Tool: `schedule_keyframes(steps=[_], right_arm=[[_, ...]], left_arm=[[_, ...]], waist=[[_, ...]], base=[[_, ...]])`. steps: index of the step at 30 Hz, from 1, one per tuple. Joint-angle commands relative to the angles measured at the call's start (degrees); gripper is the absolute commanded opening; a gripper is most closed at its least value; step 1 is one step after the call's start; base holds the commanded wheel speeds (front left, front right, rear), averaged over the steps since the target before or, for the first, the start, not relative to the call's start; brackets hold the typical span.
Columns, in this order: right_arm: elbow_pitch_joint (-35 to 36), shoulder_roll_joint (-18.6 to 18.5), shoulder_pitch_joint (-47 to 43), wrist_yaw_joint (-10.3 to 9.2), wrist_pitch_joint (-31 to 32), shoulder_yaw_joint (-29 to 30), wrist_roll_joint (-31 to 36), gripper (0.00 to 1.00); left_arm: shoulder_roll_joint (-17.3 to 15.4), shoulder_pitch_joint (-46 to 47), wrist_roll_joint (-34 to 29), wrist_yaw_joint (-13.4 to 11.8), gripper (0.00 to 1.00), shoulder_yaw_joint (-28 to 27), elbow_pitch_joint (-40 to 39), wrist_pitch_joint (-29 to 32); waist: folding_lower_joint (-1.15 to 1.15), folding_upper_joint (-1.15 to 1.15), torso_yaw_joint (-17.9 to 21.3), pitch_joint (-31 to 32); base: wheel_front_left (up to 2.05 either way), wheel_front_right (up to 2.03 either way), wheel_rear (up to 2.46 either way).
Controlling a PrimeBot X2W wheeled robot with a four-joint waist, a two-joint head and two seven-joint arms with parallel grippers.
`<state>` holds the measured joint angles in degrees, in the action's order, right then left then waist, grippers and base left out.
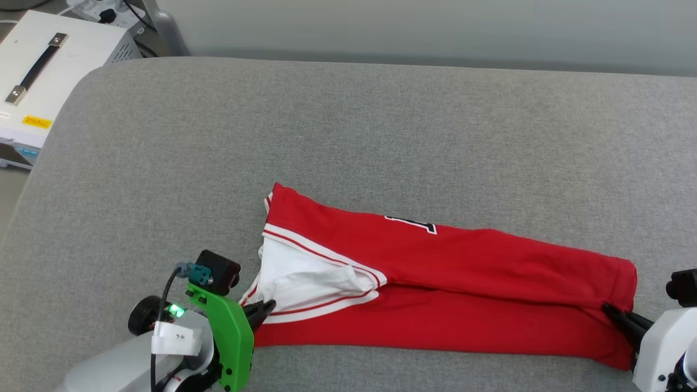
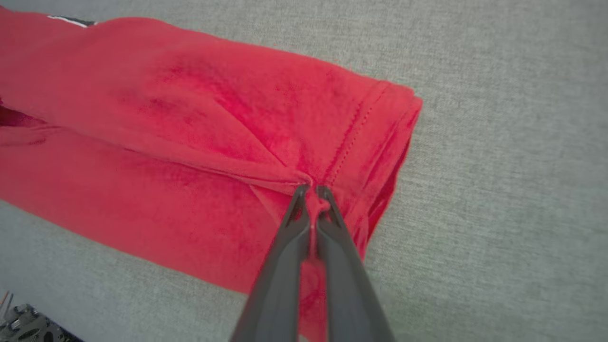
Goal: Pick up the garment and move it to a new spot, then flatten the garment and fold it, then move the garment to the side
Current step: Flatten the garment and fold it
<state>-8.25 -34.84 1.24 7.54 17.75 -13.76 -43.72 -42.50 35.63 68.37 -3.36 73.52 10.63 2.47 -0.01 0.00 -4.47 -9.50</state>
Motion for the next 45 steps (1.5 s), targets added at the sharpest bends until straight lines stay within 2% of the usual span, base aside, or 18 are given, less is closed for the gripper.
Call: schedule_keyframes(steps=[1,3,4,5,6,7,11,14,17,20,21,26,35,39,40,45], right_arm=[[-0.6,0.3,-0.4,-0.05,0.3,0.3,0.0,0.00],[-1.4,0.6,-0.4,-0.05,0.4,0.3,0.3,0.00],[-1.5,0.8,-0.4,-0.05,0.4,0.4,0.3,0.00],[-1.3,1.3,-0.4,-0.05,0.3,0.6,-0.1,0.40],[-1.0,1.5,-0.4,-0.05,0.3,0.9,-0.4,0.80],[-0.5,1.4,-0.4,-0.05,0.2,1.2,-0.6,1.00],[2.8,0.8,-0.8,-0.05,-0.2,3.5,-2.7,1.00],[5.7,-0.6,-1.2,-0.05,0.0,6.4,-4.4,1.00],[7.2,-2.2,-1.3,-0.05,1.8,9.3,-6.3,1.00],[6.8,-3.4,-1.3,-0.05,5.9,12.4,-10.1,1.00],[4.7,-4.2,-1.4,-0.05,11.8,14.6,-14.5,1.00],[0.8,-5.1,-1.0,-0.05,19.4,15.5,-17.2,1.00],[-3.5,-1.3,0.9,-0.05,22.0,13.3,-17.7,1.00],[-4.4,0.4,1.5,-0.05,22.4,11.6,-17.9,1.00],[-5.0,1.6,2.1,-0.05,22.2,10.2,-18.1,1.00],[-6.6,3.5,3.3,-0.05,21.4,7.8,-18.1,1.00]], left_arm=[[0.8,-1.1,0.4,-0.4,0.00,-0.2,1.0,-0.7],[1.6,-1.4,0.2,-0.3,0.00,-0.2,2.3,-1.4],[1.9,-1.4,0.1,-0.4,0.13,-0.4,2.8,-2.0],[2.2,-1.6,-0.1,-0.6,1.00,-0.7,3.3,-3.1],[2.4,-1.8,-0.1,-0.9,1.00,-1.1,3.6,-4.1],[2.6,-1.9,-0.4,-1.2,1.00,-1.4,3.8,-5.2],[2.4,-2.9,-1.3,-3.4,1.00,-3.6,3.8,-11.1],[2.0,-3.7,-2.7,-6.6,1.00,-6.1,3.3,-15.5],[2.0,-4.8,-4.5,-9.2,1.00,-9.1,2.1,-17.0],[2.6,-6.4,-7.9,-12.2,1.00,-13.9,-0.1,-17.4],[3.9,-9.0,-12.8,-14.3,1.00,-20.0,-2.5,-17.4],[6.6,-14.1,-21.4,-16.1,1.00,-29.0,-4.6,-17.4],[13.8,-20.7,-33.4,-15.1,1.00,-41.0,-6.0,-17.5],[17.1,-23.0,-38.0,-13.5,1.00,-45.4,-5.9,-17.5],[19.8,-24.5,-41.6,-12.1,1.00,-48.5,-6.1,-17.5],[24.1,-26.5,-47.1,-9.3,1.00,-53.1,-6.0,-17.5]], waist=[[0.01,0.00,0.0,-0.3],[0.01,0.00,-0.1,-0.4],[0.01,0.00,-0.2,-0.3],[0.01,0.00,-0.2,-0.1],[0.01,0.00,-0.2,0.1],[0.01,0.00,-0.2,0.5],[0.01,0.00,-0.1,2.0],[0.01,0.00,-0.2,2.8],[0.01,0.00,-0.3,3.1],[0.01,0.00,-0.7,3.0],[0.01,0.00,-1.3,2.5],[0.01,0.00,-2.5,1.1],[0.01,0.00,-5.1,-1.5],[0.01,0.00,-5.7,-2.0],[0.01,0.00,-6.1,-2.2],[0.01,0.00,-6.1,-2.3]], base=[[0.00,0.00,0.00],[0.00,0.00,0.00],[0.00,0.00,0.00],[0.00,0.00,0.00],[0.00,0.00,0.00],[0.00,0.00,0.00],[0.00,0.00,0.00],[0.00,0.00,0.00],[0.00,0.00,0.00],[0.00,0.00,0.00],[0.00,0.00,0.00],[0.00,0.00,0.00],[0.00,0.00,0.00],[0.00,0.00,0.00],[0.00,0.00,0.00],[0.00,0.00,0.00]])
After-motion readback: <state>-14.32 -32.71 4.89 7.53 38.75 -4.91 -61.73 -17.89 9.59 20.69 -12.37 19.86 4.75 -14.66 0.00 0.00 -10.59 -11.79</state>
